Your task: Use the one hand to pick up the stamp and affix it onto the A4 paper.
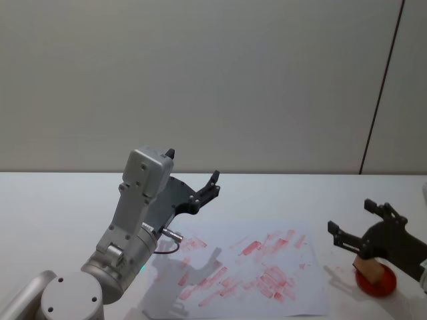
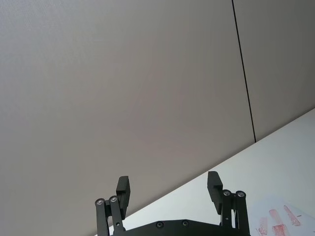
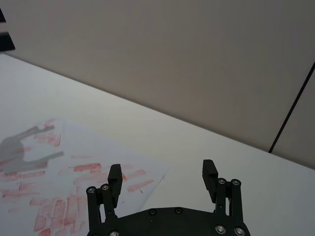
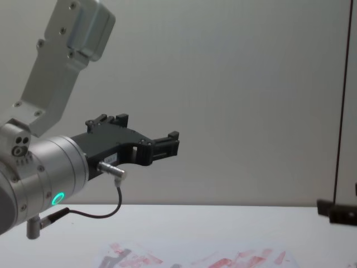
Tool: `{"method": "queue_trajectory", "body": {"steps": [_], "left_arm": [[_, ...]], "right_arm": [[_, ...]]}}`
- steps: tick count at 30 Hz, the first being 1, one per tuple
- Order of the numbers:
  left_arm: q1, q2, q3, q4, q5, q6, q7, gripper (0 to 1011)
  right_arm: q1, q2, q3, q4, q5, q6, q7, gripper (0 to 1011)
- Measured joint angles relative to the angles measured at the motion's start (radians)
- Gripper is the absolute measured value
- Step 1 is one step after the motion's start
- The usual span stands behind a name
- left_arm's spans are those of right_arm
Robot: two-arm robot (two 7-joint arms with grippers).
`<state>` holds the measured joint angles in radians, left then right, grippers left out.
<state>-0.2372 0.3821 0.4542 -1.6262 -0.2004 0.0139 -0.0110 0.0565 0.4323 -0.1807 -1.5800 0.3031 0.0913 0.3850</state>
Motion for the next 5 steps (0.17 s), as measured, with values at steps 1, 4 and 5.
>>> {"method": "queue_trajectory", "body": {"steps": [1, 4, 5], "left_arm": [[0.0, 0.0, 0.0, 0.0, 0.0, 0.0, 0.0, 1002], [0.0, 0.0, 0.0, 0.0, 0.0, 0.0, 0.0, 1002], [0.0, 0.0, 0.0, 0.0, 0.0, 0.0, 0.0, 1003]], "right_arm": [[0.004, -0.002, 0.0, 0.0, 0.006, -0.009, 0.002, 1001], [0.011, -0.006, 0.001, 0.0, 0.016, -0.025, 0.006, 1001], [0.012, -0.007, 0.001, 0.0, 0.018, -0.029, 0.007, 1001]]}}
